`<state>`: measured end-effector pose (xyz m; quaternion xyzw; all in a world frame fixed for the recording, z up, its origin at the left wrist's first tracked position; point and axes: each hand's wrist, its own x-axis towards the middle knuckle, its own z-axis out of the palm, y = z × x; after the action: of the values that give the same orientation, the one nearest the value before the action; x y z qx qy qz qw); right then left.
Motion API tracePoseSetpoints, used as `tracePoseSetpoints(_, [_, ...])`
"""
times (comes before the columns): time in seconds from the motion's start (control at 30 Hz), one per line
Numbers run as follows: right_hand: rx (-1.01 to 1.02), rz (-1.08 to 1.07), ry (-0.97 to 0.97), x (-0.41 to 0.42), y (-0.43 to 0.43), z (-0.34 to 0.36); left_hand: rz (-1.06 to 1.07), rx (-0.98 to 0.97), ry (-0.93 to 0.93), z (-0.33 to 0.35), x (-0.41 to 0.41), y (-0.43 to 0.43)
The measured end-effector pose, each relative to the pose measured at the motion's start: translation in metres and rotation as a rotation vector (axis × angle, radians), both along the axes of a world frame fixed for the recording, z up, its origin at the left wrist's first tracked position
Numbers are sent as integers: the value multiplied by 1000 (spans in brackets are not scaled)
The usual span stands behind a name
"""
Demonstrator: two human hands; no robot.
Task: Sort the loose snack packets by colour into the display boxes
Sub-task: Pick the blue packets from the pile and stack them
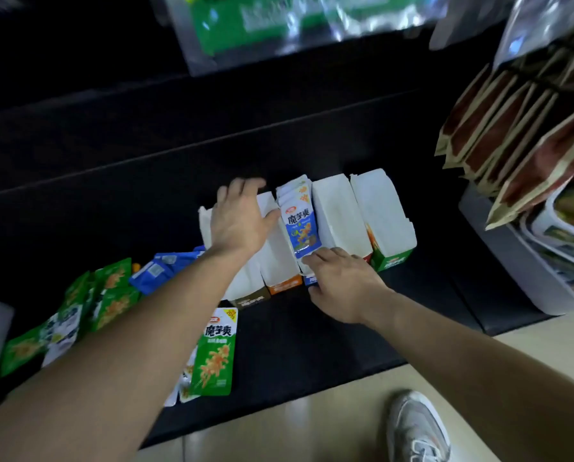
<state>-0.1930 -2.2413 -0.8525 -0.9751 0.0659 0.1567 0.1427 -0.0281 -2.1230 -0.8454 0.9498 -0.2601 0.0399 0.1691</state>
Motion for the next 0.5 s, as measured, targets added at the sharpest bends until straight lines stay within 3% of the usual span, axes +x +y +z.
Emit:
tracePoseSetpoints(0.3, [-104, 183, 99, 8, 61, 140, -107, 396, 359, 102, -52, 195])
tracePoseSetpoints(0.5, [-71, 245, 189, 11, 148, 117, -64, 535, 454, 100, -80, 319])
